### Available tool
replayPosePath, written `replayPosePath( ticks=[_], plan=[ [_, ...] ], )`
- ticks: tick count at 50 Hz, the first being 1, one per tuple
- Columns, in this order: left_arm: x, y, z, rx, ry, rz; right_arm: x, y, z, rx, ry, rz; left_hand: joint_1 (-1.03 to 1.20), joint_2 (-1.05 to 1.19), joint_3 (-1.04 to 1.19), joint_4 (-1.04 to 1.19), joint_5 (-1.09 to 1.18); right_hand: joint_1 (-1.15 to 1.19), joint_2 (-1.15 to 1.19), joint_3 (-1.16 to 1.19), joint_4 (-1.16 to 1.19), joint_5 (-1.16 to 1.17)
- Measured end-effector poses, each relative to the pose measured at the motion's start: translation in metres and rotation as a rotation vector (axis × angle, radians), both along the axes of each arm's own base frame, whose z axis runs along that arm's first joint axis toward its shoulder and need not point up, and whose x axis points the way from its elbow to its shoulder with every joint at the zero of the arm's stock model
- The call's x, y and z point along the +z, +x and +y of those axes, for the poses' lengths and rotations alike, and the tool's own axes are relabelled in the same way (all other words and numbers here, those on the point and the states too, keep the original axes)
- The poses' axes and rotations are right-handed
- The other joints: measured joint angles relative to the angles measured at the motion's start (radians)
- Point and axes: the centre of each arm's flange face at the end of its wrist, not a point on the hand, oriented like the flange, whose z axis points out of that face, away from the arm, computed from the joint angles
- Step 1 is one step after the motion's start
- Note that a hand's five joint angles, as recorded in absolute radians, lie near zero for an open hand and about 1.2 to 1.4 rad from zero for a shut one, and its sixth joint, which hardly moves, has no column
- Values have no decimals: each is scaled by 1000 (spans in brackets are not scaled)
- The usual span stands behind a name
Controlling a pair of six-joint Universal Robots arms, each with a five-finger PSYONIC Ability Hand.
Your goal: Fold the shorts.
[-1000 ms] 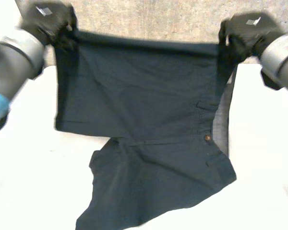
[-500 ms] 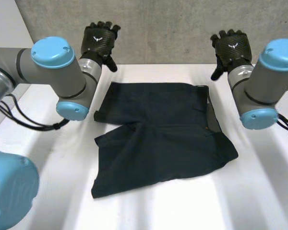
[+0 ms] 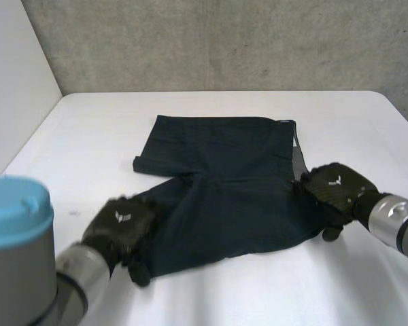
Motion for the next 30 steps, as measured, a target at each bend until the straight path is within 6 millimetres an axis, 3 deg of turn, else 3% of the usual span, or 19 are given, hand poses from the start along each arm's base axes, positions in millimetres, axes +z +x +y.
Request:
replayPosePath(
  ticks=[7, 15, 21, 22, 23, 27, 28, 30],
  plan=[
    [-25, 9, 20, 13, 55, -16, -24, -8, -1, 36, -7, 0, 0, 33, 21, 37, 0, 101, 127, 120, 116, 112],
    [-41, 4, 13, 24, 61, -10, -44, -8, -14, 36, -35, -2, 0, 34, 21, 37, 0, 164, 201, 192, 186, 179],
    [-50, -2, 4, 33, 59, -17, -55, -7, -23, 32, -66, -2, 133, 121, 110, 120, 100, 292, 349, 339, 335, 321],
    [-51, -3, 2, 38, 55, -18, -56, -7, -24, 32, -71, -2, 133, 121, 110, 120, 100, 379, 477, 466, 465, 444],
    [-53, -4, -1, 44, 49, -19, -58, -7, -26, 32, -77, -1, 284, 260, 244, 256, 239, 447, 579, 568, 569, 540],
    [-55, -6, -5, 56, 30, -16, -59, -7, -27, 31, -84, -1, 375, 356, 334, 347, 327, 477, 649, 633, 636, 601],
    [-54, -8, -8, 65, 9, -10, -58, -7, -29, 29, -94, -1, 541, 557, 548, 559, 535, 545, 750, 755, 760, 724],
    [-53, -9, -11, 69, -13, -2, -57, -7, -30, 27, -97, -1, 733, 801, 776, 788, 760, 545, 750, 759, 765, 732]
  ],
)
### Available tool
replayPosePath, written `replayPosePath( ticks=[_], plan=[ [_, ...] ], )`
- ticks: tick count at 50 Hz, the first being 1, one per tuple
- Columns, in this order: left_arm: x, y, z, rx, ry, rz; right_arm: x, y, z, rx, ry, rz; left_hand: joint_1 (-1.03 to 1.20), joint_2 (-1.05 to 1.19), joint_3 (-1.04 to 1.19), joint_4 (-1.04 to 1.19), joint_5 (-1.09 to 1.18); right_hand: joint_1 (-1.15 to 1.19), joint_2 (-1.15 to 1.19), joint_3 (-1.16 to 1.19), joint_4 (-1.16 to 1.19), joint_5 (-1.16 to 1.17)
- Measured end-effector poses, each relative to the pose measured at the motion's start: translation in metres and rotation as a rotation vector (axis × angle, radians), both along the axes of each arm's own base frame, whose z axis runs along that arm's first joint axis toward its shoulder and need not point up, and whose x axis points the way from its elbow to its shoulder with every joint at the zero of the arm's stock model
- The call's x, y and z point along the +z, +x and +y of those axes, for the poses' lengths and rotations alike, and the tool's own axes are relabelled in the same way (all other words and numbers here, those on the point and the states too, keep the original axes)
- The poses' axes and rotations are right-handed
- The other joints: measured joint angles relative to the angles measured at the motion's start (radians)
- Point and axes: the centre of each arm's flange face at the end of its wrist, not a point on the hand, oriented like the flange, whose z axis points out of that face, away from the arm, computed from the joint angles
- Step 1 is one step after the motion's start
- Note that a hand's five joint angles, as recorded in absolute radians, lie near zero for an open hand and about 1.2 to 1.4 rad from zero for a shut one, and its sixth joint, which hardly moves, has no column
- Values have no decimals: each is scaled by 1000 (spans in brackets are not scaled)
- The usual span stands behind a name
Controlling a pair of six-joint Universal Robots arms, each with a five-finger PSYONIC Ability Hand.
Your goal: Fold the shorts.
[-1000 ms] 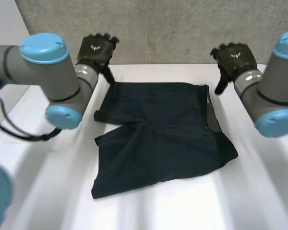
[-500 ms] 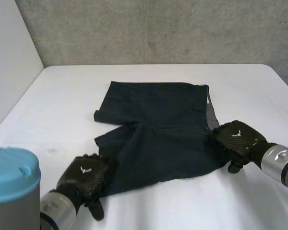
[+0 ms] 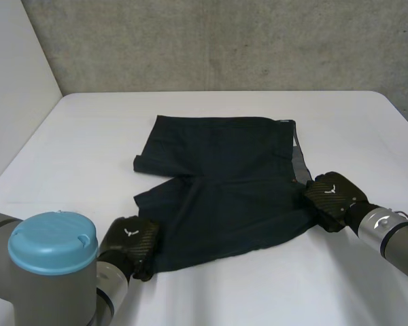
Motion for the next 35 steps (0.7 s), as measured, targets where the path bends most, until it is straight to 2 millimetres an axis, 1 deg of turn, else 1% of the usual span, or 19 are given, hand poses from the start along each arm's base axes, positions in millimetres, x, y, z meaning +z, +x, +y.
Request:
replayPosePath(
  ticks=[1, 3, 6, 10, 11, 13, 16, 17, 19, 20, 23, 27, 28, 29, 31, 32, 34, 35],
  plan=[
    [1, -1, -1, 1, -13, 5, 1, 0, 0, -1, -1, 0, 96, 127, 133, 136, 139, 5, 0, 0, 0, 0],
    [3, -2, -2, 0, -28, 10, 2, 0, 1, -6, 2, 0, 141, 171, 176, 185, 188, 14, 0, 0, 0, 0],
    [5, -3, -3, -4, -42, 12, 4, -1, 2, -12, 7, 1, 167, 181, 185, 198, 196, 14, 0, 0, 0, 0],
    [15, -3, -3, -23, -80, -2, 17, -3, 10, -34, 33, 15, 174, 185, 188, 206, 196, 14, 0, 0, 0, 12],
    [22, -2, -1, -34, -97, -18, 24, -4, 15, -41, 55, 23, 174, 186, 188, 206, 196, 14, 0, 0, 0, 13],
    [31, 1, 2, -47, -114, -40, 31, -5, 21, -45, 81, 31, 174, 186, 188, 206, 196, 14, 0, 0, 0, 13],
    [47, 8, 9, -68, -129, -91, 47, -6, 34, -43, 137, 49, 174, 186, 188, 206, 196, 14, 0, 0, 0, 13],
    [53, 13, 14, -79, -123, -122, 54, -6, 42, -37, 168, 64, 174, 186, 188, 206, 196, 14, 0, 0, 0, 13],
    [55, 14, 16, -82, -119, -133, 56, -6, 45, -34, 180, 70, 174, 186, 188, 206, 196, 14, 0, 0, 0, 13],
    [62, 23, 25, -102, -90, -192, 65, -7, 57, -17, 229, 100, 174, 186, 188, 206, 196, 14, 0, 0, 0, 13],
    [69, 37, 44, -143, -5, -301, 79, -10, 82, 40, 326, 179, 174, 187, 191, 206, 196, 14, 0, 0, 0, 13],
    [74, 50, 59, -182, 85, -398, 92, -12, 104, 126, 406, 273, 174, 188, 192, 206, 196, 14, 0, 0, 0, 13],
    [74, 50, 59, -182, 85, -398, 92, -12, 104, 126, 406, 273, 174, 188, 192, 206, 196, 14, 0, 0, 0, 13],
    [77, 51, 59, -187, 94, -414, 98, -12, 107, 152, 418, 297, 174, 188, 192, 206, 196, 14, 0, 0, 1, 13],
    [78, 50, 56, -185, 85, -411, 99, -12, 105, 153, 417, 298, 174, 188, 192, 206, 196, 14, 0, 0, 1, 13],
    [79, 48, 53, -182, 71, -404, 100, -12, 101, 143, 412, 291, 174, 188, 192, 206, 196, 14, 0, 0, 1, 13],
    [80, 38, 37, -168, 11, -372, 98, -10, 89, 109, 399, 265, 174, 189, 194, 206, 196, 14, 0, 0, 1, 17],
    [80, 34, 30, -162, -14, -359, 96, -8, 79, 81, 388, 243, 174, 189, 194, 206, 196, 14, 0, 0, 1, 20]
  ],
)
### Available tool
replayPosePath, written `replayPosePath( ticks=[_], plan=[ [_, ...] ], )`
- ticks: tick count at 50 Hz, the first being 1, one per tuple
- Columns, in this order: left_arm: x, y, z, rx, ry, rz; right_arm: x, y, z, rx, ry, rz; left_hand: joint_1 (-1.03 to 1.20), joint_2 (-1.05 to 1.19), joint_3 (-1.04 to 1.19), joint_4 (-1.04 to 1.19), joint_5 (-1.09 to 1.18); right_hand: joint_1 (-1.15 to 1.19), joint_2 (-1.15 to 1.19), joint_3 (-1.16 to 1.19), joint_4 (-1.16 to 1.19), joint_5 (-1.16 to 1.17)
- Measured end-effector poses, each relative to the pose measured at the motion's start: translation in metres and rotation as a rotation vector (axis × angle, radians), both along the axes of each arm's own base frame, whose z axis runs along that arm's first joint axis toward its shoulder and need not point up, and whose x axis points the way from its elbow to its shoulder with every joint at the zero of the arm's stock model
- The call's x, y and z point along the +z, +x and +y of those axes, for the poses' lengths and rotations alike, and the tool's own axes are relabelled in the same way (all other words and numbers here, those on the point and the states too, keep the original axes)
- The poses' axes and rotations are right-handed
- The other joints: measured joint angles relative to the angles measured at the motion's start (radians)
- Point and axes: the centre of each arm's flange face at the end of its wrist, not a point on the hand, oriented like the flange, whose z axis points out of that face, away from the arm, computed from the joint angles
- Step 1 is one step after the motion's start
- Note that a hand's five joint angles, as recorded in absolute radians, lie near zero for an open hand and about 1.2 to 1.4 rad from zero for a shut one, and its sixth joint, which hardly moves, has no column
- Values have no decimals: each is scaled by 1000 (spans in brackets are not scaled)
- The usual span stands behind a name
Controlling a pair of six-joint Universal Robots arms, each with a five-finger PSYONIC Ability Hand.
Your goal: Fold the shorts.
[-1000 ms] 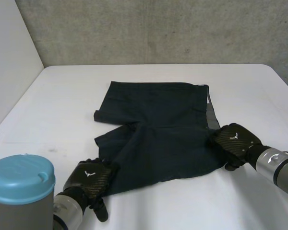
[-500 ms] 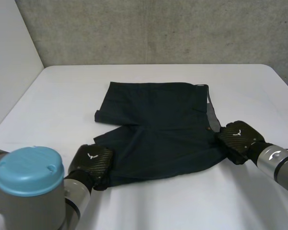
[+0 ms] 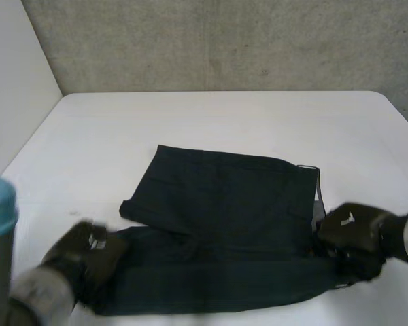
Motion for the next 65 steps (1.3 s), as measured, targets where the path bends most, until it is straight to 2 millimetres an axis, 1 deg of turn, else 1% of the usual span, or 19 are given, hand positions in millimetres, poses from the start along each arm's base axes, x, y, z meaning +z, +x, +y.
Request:
replayPosePath(
  ticks=[5, 6, 9, 13, 16, 18, 19, 24, 27, 28, 30, 31, 32, 36, 41, 48, 53, 57, 65],
  plan=[
    [-1, -38, -57, 9, -164, 101, -10, 12, -42, -109, -78, -68, 7, 0, 0, 0, 3, 29, 5, 0, 0, 3],
    [-1, -38, -57, 9, -164, 101, -10, 12, -42, -109, -78, -68, 7, 0, 0, 0, 3, 29, 5, 0, 0, 3],
    [-5, -69, -109, 24, -266, 162, -16, 25, -70, -164, -162, -90, 11, 0, 5, 3, 3, 29, 5, 0, 0, 6],
    [-15, -95, -158, 46, -333, 198, -24, 40, -110, -226, -310, -108, 11, 1, 6, 4, 3, 29, 5, 0, 0, 6],
    [-24, -107, -189, 72, -373, 208, -30, 47, -130, -242, -387, -122, 11, 1, 6, 4, 3, 29, 6, 0, 0, 6],
    [-24, -107, -189, 72, -373, 208, -30, 47, -130, -242, -387, -122, 11, 1, 6, 4, 3, 29, 6, 0, 0, 6],
    [-32, -114, -211, 95, -408, 207, -36, 54, -145, -243, -446, -134, 11, 1, 6, 4, 3, 29, 8, 0, 0, 6],
    [-51, -121, -243, 115, -479, 186, -51, 69, -170, -225, -558, -173, 3, -8, -4, 2, 1, 15, -50, -66, -58, -37],
    [-59, -124, -254, 115, -526, 188, -55, 76, -180, -226, -628, -204, -461, -418, -409, -415, -408, -346, -482, -470, -478, -417],
    [-60, -125, -256, 114, -539, 192, -55, 77, -183, -231, -649, -213, -727, -672, -660, -649, -642, -463, -582, -590, -597, -534],
    [-63, -127, -257, 112, -554, 198, -55, 77, -184, -238, -664, -221, -830, -790, -775, -774, -762, -463, -582, -590, -597, -534],
    [-65, -128, -257, 111, -561, 202, -51, 77, -188, -266, -701, -249, -830, -790, -775, -774, -762, -705, -916, -927, -931, -878],
    [-66, -128, -256, 110, -564, 205, -47, 76, -188, -291, -716, -270, -925, -982, -965, -985, -955, -716, -943, -968, -954, -913],
    [-63, -125, -247, 110, -554, 208, -32, 70, -181, -354, -715, -328, -925, -997, -973, -998, -961, -716, -943, -968, -954, -914],
    [-48, -112, -220, 115, -495, 221, -15, 56, -146, -430, -598, -405, -925, -999, -973, -998, -961, -716, -943, -968, -954, -914],
    [-32, -82, -169, 160, -365, 320, -39, 40, -89, -436, -325, -403, -925, -999, -973, -998, -961, -670, -862, -881, -895, -853],
    [-32, -67, -137, 173, -272, 402, -61, 33, -70, -415, -212, -389, -925, -999, -973, -998, -961, -605, -808, -815, -825, -800],
    [-36, -61, -122, 163, -223, 426, -72, 32, -70, -408, -195, -387, -925, -999, -973, -998, -961, -591, -792, -799, -811, -784],
    [-48, -55, -109, 152, -173, 413, -90, 27, -89, -419, -245, -385, -925, -999, -973, -998, -961, -80, -126, -172, -171, -193]
  ],
)
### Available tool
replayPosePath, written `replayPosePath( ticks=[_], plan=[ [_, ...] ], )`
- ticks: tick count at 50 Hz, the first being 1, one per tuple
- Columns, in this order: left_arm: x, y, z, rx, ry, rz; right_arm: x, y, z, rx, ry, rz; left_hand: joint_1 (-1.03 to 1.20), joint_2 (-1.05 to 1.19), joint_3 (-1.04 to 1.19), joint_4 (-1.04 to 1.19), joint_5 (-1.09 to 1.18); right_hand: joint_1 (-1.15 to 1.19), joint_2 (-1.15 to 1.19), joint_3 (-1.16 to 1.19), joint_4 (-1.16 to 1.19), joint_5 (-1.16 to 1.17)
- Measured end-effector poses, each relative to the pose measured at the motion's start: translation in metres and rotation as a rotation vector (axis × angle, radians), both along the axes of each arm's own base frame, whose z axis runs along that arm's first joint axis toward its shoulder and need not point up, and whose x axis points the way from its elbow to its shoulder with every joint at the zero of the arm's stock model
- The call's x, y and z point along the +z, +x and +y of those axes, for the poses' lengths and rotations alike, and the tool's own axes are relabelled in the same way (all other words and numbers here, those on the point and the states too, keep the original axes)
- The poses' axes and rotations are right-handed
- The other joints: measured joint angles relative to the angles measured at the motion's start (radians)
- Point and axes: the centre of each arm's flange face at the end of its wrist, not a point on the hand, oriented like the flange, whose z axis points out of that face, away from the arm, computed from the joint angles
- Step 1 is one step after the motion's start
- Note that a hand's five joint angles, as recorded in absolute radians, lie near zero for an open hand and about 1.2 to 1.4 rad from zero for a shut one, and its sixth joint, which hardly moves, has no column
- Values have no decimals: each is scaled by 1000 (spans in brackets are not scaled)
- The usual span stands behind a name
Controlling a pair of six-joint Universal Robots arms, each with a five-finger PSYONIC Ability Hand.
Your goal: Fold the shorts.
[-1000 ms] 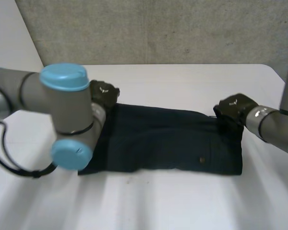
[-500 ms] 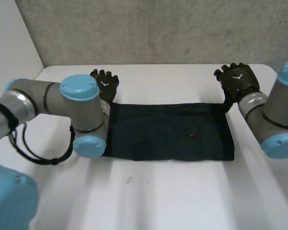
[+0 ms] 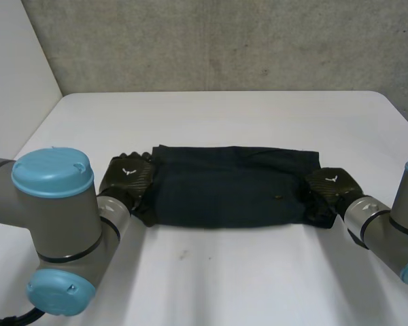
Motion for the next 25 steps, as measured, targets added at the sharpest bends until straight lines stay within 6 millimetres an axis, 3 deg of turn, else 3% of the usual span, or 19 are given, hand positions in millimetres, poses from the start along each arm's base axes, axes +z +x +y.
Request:
replayPosePath(
  ticks=[1, 7, 18, 23, 25],
  plan=[
    [-2, 1, 1, -1, 6, -5, -2, -3, -6, -13, -15, 4, 0, 0, 0, 0, 0, 74, 116, 138, 149, 123],
    [1, 3, 4, 0, 0, -5, 0, -22, -20, -65, -33, 31, 0, 0, 0, 0, 0, 75, 130, 149, 170, 133],
    [26, 13, 9, 16, -53, 29, 21, -64, -26, -116, -48, 179, 0, 0, 0, 0, 0, 88, 130, 150, 170, 146],
    [35, 19, 11, 31, -71, 40, 34, -63, -28, -63, -126, 291, 0, 0, 0, 0, 0, 88, 137, 150, 170, 146],
    [39, 22, 12, 38, -80, 47, 47, -49, -25, 11, -211, 358, 0, 0, 0, 0, 0, 100, 140, 157, 170, 146]
  ],
)
